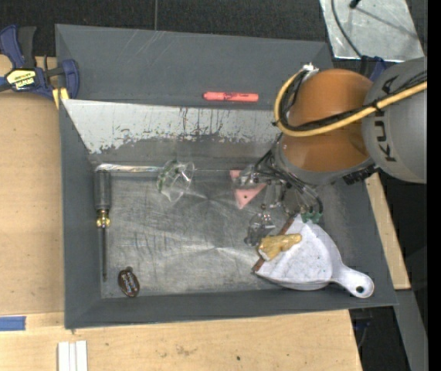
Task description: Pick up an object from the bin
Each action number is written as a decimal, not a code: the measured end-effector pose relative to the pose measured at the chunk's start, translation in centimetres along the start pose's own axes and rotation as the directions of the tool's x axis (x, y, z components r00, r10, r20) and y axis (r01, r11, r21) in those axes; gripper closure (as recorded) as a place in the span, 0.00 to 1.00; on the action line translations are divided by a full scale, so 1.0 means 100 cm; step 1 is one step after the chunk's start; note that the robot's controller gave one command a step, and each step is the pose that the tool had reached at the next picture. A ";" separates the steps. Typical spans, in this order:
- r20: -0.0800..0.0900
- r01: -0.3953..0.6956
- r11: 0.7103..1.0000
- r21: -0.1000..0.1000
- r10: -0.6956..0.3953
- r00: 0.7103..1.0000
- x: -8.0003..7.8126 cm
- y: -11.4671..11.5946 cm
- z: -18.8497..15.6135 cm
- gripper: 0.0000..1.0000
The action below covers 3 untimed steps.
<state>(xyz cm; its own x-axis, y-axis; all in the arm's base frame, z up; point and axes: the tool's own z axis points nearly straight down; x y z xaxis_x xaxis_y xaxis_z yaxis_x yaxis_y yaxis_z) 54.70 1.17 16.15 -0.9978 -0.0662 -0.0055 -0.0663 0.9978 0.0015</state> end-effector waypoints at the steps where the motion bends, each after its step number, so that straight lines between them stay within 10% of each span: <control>1: -0.008 0.240 0.971 0.002 -0.240 0.971 0.017 -0.022 0.002 0.00; 2: -0.004 0.383 0.924 0.000 -0.383 0.924 0.034 -0.029 -0.001 0.00; 3: -0.001 0.242 0.970 0.002 -0.242 0.970 0.033 -0.040 0.035 0.00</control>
Offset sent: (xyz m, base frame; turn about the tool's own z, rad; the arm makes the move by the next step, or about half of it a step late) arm -0.0522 -0.0461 0.0014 -0.2437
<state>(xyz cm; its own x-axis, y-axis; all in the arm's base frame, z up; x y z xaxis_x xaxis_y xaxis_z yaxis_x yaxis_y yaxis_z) 51.71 -3.04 12.67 -0.9523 -0.3053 -0.0048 -0.3053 0.9523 -0.0016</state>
